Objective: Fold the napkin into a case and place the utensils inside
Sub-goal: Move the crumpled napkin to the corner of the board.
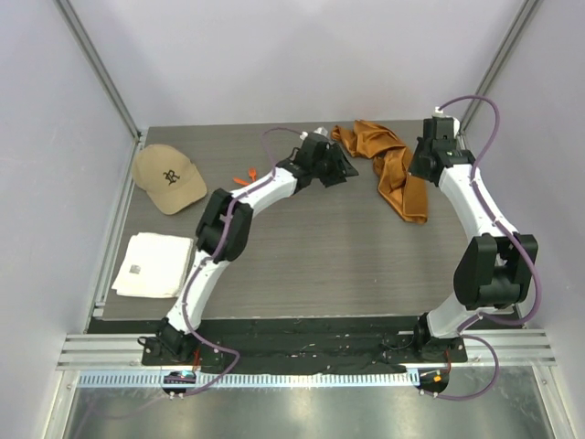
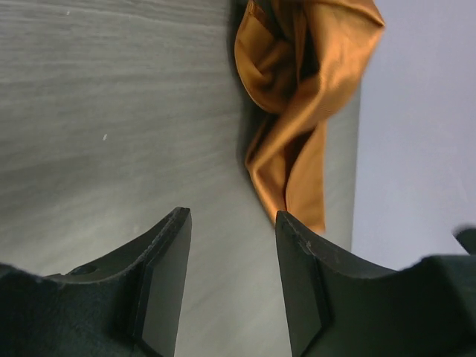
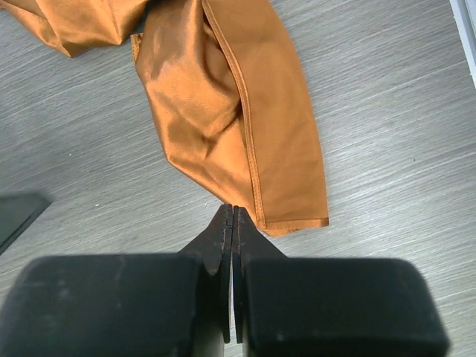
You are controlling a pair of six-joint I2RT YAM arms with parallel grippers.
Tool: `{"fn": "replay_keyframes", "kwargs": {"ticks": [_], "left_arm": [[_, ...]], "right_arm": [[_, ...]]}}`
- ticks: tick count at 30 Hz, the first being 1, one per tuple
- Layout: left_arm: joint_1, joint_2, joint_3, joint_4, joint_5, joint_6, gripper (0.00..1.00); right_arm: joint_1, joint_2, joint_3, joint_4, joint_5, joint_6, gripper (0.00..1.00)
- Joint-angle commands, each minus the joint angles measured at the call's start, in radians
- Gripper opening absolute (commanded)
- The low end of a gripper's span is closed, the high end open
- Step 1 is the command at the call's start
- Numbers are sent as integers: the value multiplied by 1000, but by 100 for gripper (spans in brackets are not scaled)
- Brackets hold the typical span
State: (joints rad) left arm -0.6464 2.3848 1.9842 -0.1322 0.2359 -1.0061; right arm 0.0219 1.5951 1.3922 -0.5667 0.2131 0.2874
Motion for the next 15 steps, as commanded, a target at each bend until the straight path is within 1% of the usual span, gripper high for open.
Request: {"fn": "replay_keyframes", "kwargs": {"ticks": [1,3,5,7,8,9,10,12,15], "left_arm": [[-58,123,210,46,-153,-25,52],[-71,175,263,75,-167,-46,49],[-87,236,310,155,-190,-58,47],[-94,266,332,216,-213,-86,47],[-104,284,331,270,-227,-94,47],[-107,293,331,284,-260,-103,47],[-113,301,332,296,-297,-117,50],[-116,333,347,341,-314,-143,51],[-117,387,393,355,-337,-196,50]], "right_arm": [[-10,3,7,10,43,16,1],[-10,23,14,11,46,18,2],[-10,48,28,11,37,10,7],[-10,80,50,16,0,12,13],[-10,127,63,19,-13,9,14],[-10,150,80,14,-27,7,15],[-10,178,124,5,-34,12,18],[-11,227,169,-27,-58,15,18],[-10,241,195,-4,-87,25,21]]}}
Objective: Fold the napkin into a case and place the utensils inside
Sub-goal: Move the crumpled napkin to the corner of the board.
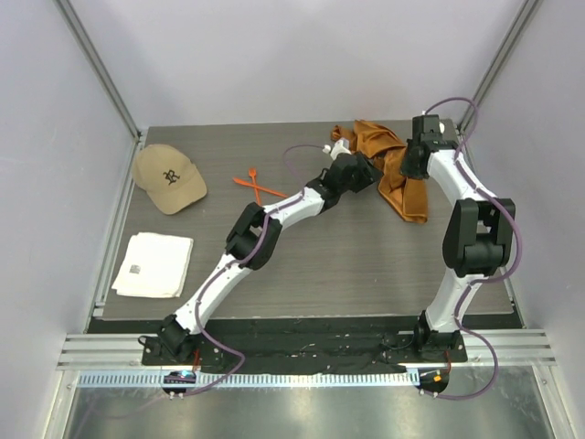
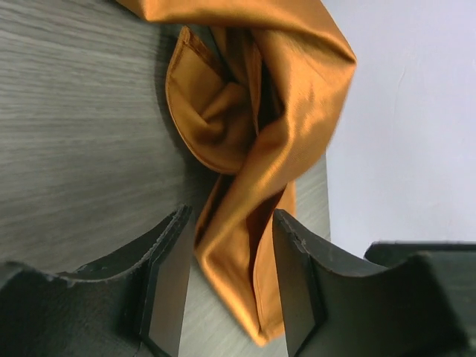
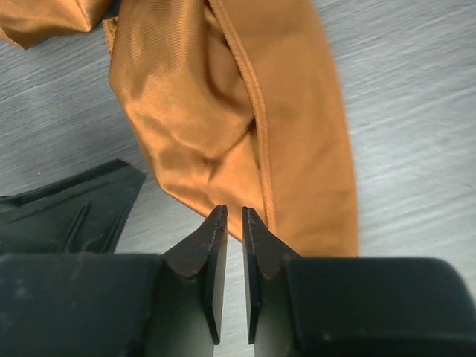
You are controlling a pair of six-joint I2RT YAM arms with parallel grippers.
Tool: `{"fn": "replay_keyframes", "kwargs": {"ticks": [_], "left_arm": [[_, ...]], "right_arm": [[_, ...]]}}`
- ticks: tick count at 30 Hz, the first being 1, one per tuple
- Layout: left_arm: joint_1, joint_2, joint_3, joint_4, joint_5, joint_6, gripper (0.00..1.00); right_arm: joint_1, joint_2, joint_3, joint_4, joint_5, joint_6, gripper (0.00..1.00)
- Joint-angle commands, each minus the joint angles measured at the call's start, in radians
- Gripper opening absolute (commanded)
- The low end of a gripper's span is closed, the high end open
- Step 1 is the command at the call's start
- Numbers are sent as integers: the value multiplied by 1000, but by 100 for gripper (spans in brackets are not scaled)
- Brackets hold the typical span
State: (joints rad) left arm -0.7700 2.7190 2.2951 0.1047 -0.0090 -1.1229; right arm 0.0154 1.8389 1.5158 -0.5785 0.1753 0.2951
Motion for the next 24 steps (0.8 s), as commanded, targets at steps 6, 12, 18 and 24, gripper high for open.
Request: {"fn": "replay_keyframes", "kwargs": {"ticks": [6,12,18,24], "left_arm": [[6,-103,-162,225,-95,27,45],[49,-334,-396,215,-79,112,41],[51,-392,-506,239,-20,72,38],[49,-442,-500,102,37,124,37]], "right_arm": [[-3,104,182,43,-103,-2,29],[-3,344,409,43,-229,-10,25],[-3,425,399,120,-226,7,13],[6,401,256,124,-286,-13,10]]}}
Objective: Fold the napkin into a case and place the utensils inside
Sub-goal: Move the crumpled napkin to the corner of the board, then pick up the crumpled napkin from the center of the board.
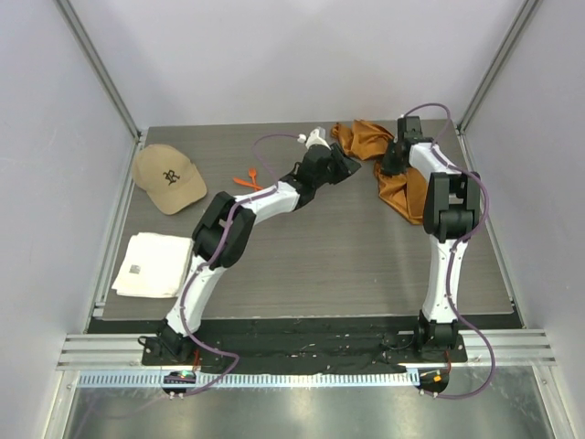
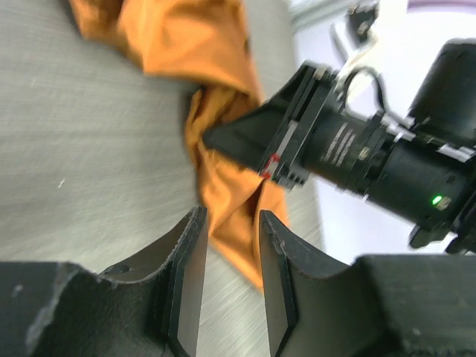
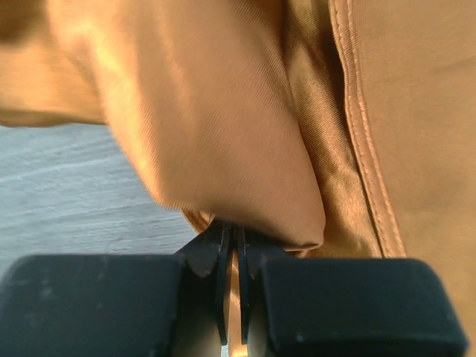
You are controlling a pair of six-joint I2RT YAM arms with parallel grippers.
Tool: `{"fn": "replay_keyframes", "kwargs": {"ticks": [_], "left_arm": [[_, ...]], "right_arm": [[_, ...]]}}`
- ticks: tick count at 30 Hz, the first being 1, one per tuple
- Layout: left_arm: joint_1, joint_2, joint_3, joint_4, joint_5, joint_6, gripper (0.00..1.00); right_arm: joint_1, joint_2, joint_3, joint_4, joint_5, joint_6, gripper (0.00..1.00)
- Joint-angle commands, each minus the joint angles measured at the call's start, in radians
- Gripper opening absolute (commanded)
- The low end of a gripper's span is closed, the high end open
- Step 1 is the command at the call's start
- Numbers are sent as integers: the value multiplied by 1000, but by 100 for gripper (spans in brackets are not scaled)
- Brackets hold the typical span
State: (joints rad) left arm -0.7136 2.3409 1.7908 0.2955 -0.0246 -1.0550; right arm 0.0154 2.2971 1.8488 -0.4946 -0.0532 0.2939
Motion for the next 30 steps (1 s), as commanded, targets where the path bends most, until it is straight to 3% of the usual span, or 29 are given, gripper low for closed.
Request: {"fn": "replay_keyframes", "kwargs": {"ticks": [1,6,9,11,13,14,15,18,23,30], "left_arm": [[-6,-71,13,-123,52,67,37],[-6,-120,25,-323,37,182,38],[-6,-132,-7,-340,57,230,40],[-6,-134,-22,-369,63,236,39],[-6,-129,-28,-389,83,239,41],[-6,-129,-36,-395,84,245,41],[-6,-129,-39,-398,87,247,41],[-7,-106,-16,-455,110,254,42],[-12,-52,33,-447,208,244,45],[-38,60,108,-362,245,204,44]], "right_arm": [[9,-64,-98,42,-75,-15,10],[44,-148,-317,76,-207,13,8],[69,-269,-471,139,-252,37,9],[69,-355,-513,136,-228,71,12],[69,-413,-548,131,-214,73,21],[69,-463,-553,117,-199,73,29],[69,-494,-540,96,-177,70,44],[69,-588,-498,-14,-61,34,60],[69,-694,-514,-157,276,5,66],[63,-815,-649,-160,337,21,66]]}}
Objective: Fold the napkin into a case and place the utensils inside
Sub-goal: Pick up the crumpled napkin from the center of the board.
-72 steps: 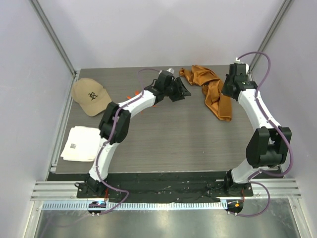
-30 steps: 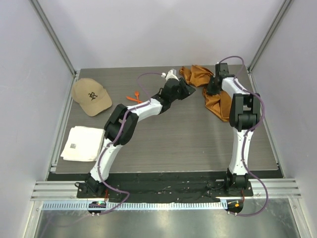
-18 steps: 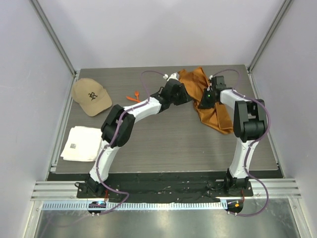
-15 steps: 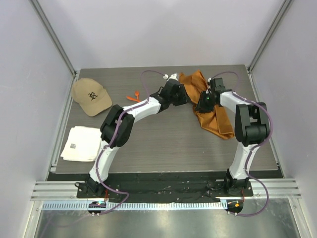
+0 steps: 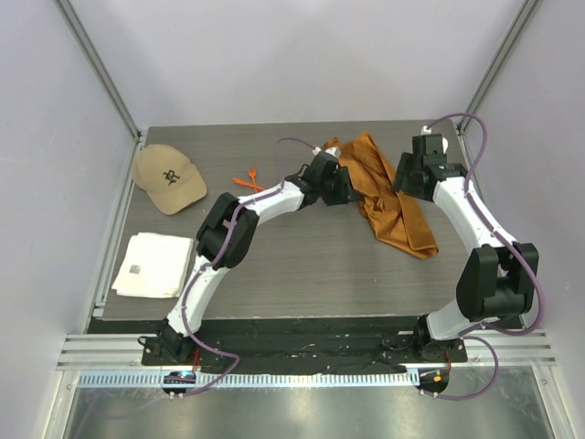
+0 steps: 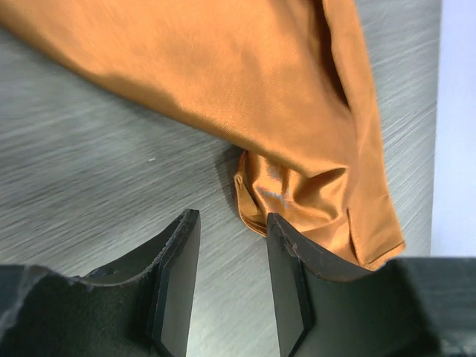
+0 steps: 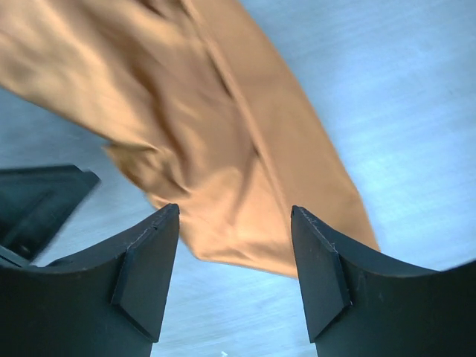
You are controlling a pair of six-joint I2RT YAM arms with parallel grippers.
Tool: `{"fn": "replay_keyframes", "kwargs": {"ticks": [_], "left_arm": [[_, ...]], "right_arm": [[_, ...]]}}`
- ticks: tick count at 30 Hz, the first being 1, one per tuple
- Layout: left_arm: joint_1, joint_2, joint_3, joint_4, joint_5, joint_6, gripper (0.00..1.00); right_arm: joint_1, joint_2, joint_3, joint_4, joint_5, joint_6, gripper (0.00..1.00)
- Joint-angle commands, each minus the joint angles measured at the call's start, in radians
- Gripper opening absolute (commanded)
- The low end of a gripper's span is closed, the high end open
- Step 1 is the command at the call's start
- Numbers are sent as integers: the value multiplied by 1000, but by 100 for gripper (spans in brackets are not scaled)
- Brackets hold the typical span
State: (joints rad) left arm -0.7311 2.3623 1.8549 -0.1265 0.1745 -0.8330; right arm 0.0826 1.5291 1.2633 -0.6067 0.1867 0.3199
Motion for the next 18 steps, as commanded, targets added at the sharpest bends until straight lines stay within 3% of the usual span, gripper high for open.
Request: {"fn": "replay_keyframes", "kwargs": {"ticks": [1,8,18], "left_arm": [[-22,58,47,83,45,-21,44],[-25,115,75,122,28,-60,42],[-21,103,55,110,-9,-37,31]], "right_arm": [[-6,-63,-71,-47,97,-4,66],[-17,-63,-111,-31,102,-13,66],[-27,-9,-192,-28,37,-25,52]]}}
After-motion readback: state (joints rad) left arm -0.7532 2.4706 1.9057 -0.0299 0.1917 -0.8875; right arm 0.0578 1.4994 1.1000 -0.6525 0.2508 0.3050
